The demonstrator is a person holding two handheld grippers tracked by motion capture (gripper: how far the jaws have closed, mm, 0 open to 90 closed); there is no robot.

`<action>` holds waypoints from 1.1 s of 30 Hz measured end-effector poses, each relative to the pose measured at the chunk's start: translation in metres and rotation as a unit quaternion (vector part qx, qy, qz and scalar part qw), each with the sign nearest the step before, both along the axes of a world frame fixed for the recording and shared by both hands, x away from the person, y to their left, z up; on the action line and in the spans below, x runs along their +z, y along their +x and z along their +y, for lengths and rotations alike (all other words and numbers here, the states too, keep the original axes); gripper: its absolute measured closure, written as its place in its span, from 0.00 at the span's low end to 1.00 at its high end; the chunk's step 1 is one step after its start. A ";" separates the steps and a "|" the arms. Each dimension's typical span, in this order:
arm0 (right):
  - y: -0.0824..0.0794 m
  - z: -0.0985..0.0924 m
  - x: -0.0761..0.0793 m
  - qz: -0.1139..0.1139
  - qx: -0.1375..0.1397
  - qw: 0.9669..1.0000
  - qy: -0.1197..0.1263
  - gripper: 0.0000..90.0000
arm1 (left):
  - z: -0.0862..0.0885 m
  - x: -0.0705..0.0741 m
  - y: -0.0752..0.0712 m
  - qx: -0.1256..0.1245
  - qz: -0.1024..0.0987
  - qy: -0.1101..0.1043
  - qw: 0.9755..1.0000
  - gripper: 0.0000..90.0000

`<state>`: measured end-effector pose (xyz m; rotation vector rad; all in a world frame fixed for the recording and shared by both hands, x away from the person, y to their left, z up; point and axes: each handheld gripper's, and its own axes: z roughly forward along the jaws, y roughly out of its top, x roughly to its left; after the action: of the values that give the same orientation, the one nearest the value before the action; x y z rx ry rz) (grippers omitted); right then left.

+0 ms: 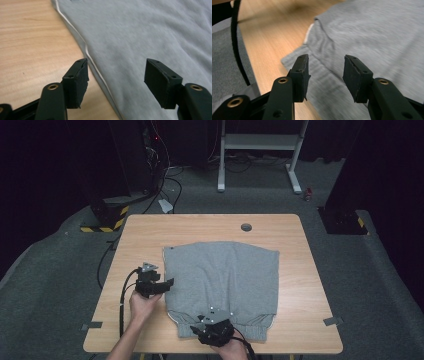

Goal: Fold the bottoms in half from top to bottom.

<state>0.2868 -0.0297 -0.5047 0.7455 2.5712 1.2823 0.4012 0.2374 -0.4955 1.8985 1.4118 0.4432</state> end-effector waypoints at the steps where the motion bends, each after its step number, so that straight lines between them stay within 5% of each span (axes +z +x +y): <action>1: 0.000 0.000 0.000 0.000 0.000 1.000 0.000 0.62 | 0.001 -0.001 0.003 0.006 0.000 -0.007 1.000 0.40; 16: -0.011 0.036 -0.007 -0.010 0.036 0.999 -0.036 0.56 | 0.002 -0.002 0.062 0.056 0.014 0.024 0.998 0.41; 22: -0.013 0.042 -0.011 -0.012 0.037 0.998 -0.046 0.54 | 0.007 -0.017 0.073 0.079 0.035 0.036 0.996 0.41; 25: -0.014 0.046 -0.012 -0.016 0.041 0.997 -0.060 0.52 | 0.005 -0.019 0.077 0.085 0.025 0.020 0.996 0.43; 30: -0.016 0.053 -0.014 -0.027 0.041 0.995 -0.081 0.50 | 0.004 -0.021 0.079 0.088 0.013 0.028 0.996 0.44; 33: -0.019 0.057 -0.016 -0.041 0.039 0.994 -0.097 0.48 | -0.004 -0.017 0.091 0.068 0.032 0.067 0.995 0.43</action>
<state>0.2679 0.0278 -0.5204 0.5498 2.6322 1.0389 0.4922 0.2336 -0.5130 1.9443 1.5947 0.5591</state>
